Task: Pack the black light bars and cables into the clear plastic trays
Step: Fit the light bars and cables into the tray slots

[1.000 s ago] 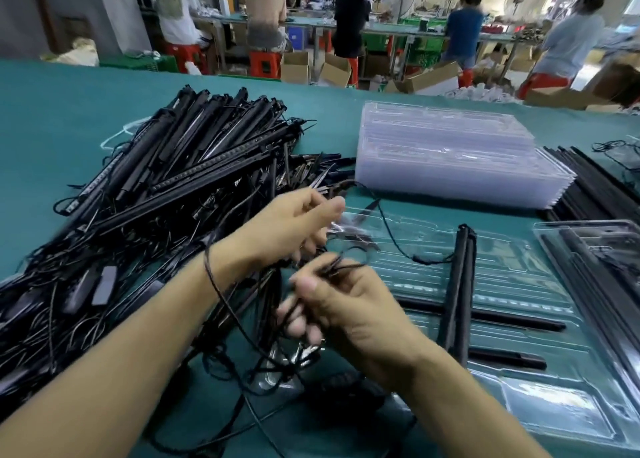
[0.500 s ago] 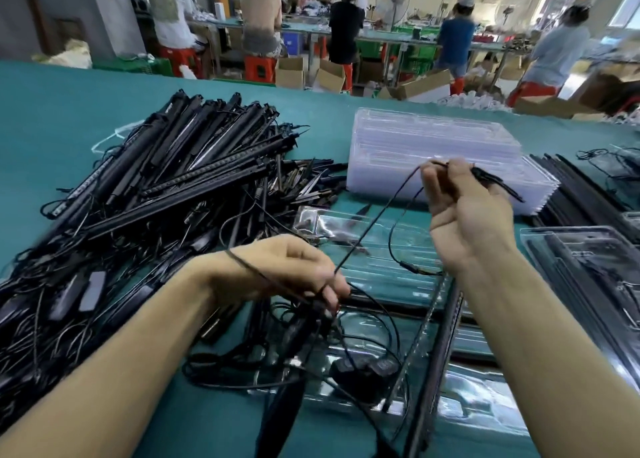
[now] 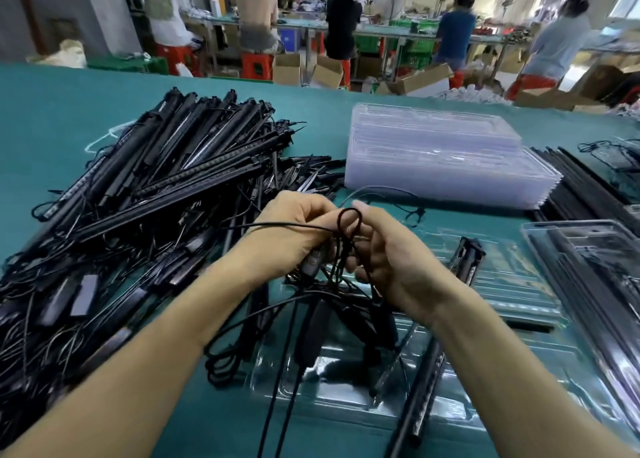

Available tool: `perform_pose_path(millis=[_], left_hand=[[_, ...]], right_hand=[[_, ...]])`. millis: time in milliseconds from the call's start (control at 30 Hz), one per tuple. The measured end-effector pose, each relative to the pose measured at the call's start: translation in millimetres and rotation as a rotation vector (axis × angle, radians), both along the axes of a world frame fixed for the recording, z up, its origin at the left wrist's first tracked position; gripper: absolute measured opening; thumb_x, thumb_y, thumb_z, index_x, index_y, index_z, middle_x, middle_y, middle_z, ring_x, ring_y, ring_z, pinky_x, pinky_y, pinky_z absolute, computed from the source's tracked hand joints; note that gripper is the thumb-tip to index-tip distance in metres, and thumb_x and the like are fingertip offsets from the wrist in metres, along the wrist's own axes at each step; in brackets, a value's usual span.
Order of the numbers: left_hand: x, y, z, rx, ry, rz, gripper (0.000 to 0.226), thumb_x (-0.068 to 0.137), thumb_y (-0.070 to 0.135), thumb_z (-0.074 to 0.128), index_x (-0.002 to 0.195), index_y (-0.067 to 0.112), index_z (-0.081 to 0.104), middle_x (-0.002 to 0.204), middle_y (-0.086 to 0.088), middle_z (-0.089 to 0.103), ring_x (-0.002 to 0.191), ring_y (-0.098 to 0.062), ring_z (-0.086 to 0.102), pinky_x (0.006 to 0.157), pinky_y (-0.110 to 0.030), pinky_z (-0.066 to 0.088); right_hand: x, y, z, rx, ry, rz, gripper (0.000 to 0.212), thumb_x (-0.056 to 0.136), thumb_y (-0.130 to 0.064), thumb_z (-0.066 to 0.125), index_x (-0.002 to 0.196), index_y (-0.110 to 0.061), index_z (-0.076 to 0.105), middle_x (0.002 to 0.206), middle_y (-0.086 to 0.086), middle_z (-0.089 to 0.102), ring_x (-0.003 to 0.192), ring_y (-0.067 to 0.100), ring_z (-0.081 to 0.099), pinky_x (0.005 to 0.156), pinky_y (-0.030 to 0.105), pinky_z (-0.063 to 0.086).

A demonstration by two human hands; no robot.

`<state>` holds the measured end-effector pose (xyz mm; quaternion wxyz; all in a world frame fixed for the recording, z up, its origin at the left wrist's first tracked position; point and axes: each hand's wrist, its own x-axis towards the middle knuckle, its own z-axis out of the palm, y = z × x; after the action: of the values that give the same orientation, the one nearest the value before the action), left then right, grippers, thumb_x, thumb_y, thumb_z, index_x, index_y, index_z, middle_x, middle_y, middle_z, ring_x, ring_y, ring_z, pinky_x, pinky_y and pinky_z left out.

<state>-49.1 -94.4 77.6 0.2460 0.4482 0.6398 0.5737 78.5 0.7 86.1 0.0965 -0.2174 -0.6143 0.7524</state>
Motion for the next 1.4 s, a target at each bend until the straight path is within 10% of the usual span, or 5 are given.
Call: perform_pose_path(millis=[300,800,967,1167,1400], left_hand=[[2,-1,-12,-0.001,0.287,0.204,0.024,0.083,0.057,0.047,0.080,0.036,0.058,0.062,0.017,0.059,0.055,-0.003,0.050,0.058,-0.026,0.043],[4,-35,-16,0.063,0.192,0.039,0.022,0.092,0.011,0.067,0.080,0.028,0.072,0.072,-0.004,0.067,0.067,-0.011,0.061,0.059,-0.026,0.049],[2,-38,-9,0.063,-0.030,-0.124,0.046,0.087,0.062,0.049,0.082,0.028,0.080,0.073,-0.004,0.075,0.072,-0.014,0.069,0.072,-0.031,0.051],[-6,-46,-4,-0.043,-0.044,-0.336,0.010,0.080,0.025,0.078,0.090,0.028,0.081,0.085,0.003,0.077,0.081,-0.003,0.070,0.075,-0.013,0.051],[6,-41,-5,0.015,-0.101,-0.157,0.016,0.075,0.018,0.069,0.084,0.006,0.074,0.066,-0.001,0.072,0.061,-0.002,0.064,0.060,-0.012,0.049]], right_hand=[[8,7,-4,0.102,0.060,0.146,0.028,0.072,-0.031,0.079,0.100,-0.030,0.076,0.065,-0.007,0.066,0.052,0.003,0.057,0.043,0.012,0.039],[11,2,14,0.106,0.331,-0.025,0.008,0.088,-0.023,0.059,0.093,-0.019,0.054,0.094,0.023,0.067,0.066,0.023,0.066,0.049,0.024,0.046],[-5,18,40,-0.087,0.433,-0.473,0.011,0.100,-0.010,0.049,0.091,-0.016,0.051,0.099,0.018,0.069,0.068,0.024,0.072,0.052,0.023,0.054],[-8,52,51,-0.329,0.658,-0.901,0.019,0.103,-0.004,0.043,0.086,-0.013,0.038,0.095,0.011,0.053,0.060,0.021,0.067,0.055,0.025,0.056],[5,29,26,-0.210,0.092,-0.550,0.055,0.096,-0.026,0.060,0.142,-0.006,0.040,0.141,0.022,0.043,0.106,0.031,0.061,0.090,0.039,0.057]])
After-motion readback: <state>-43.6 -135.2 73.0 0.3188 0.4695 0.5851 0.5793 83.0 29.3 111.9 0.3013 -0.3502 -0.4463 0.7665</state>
